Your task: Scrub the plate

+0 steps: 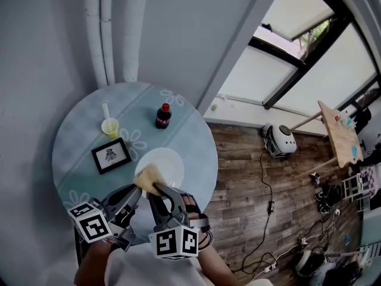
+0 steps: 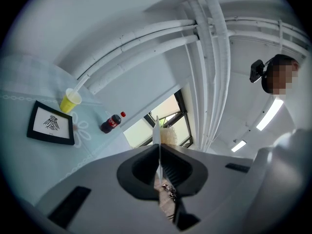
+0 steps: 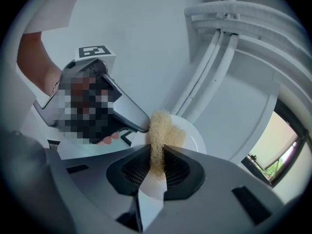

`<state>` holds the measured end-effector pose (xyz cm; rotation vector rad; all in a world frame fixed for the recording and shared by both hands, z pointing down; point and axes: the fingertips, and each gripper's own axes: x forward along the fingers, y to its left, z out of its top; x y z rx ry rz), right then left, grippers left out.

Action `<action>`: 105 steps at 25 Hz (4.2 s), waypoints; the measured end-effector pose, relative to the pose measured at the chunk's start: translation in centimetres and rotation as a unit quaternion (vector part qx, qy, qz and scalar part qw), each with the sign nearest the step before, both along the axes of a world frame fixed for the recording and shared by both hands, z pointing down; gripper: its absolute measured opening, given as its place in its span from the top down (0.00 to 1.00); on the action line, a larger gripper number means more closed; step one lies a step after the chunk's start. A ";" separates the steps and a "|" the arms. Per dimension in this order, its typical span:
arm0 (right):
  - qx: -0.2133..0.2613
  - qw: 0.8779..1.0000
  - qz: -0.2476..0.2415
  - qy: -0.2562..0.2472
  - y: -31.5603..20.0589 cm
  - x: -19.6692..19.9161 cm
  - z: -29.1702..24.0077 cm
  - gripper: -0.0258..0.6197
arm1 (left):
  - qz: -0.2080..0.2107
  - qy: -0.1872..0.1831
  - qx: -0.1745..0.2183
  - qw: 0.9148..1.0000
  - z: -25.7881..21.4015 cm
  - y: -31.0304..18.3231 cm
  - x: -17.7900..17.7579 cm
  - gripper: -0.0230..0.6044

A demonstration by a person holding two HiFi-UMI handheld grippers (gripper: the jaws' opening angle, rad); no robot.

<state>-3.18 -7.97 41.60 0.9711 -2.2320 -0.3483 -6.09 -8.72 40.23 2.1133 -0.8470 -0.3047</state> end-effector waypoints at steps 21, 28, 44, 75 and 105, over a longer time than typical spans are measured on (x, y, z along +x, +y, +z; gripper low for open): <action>-0.003 0.995 -0.035 0.092 1.6 -0.1 2.6 0.86 | -0.038 0.015 -0.015 0.999 0.9 -1.2 -2.0 0.94; -0.004 0.994 -0.035 0.103 1.5 0.2 2.9 0.86 | -0.045 0.016 -0.016 0.999 0.9 -1.5 -2.2 0.94; -0.017 0.992 -0.001 0.123 1.5 2.0 4.6 0.86 | -0.041 0.023 -0.020 0.999 1.3 -1.9 -2.5 0.94; -0.006 0.988 0.116 0.104 -0.7 8.6 4.2 0.86 | 0.048 -0.025 0.018 0.998 0.3 0.1 1.0 0.94; 0.042 0.991 0.115 0.045 -3.2 5.3 0.1 0.86 | 0.095 -0.042 0.031 0.994 0.4 0.8 2.1 0.94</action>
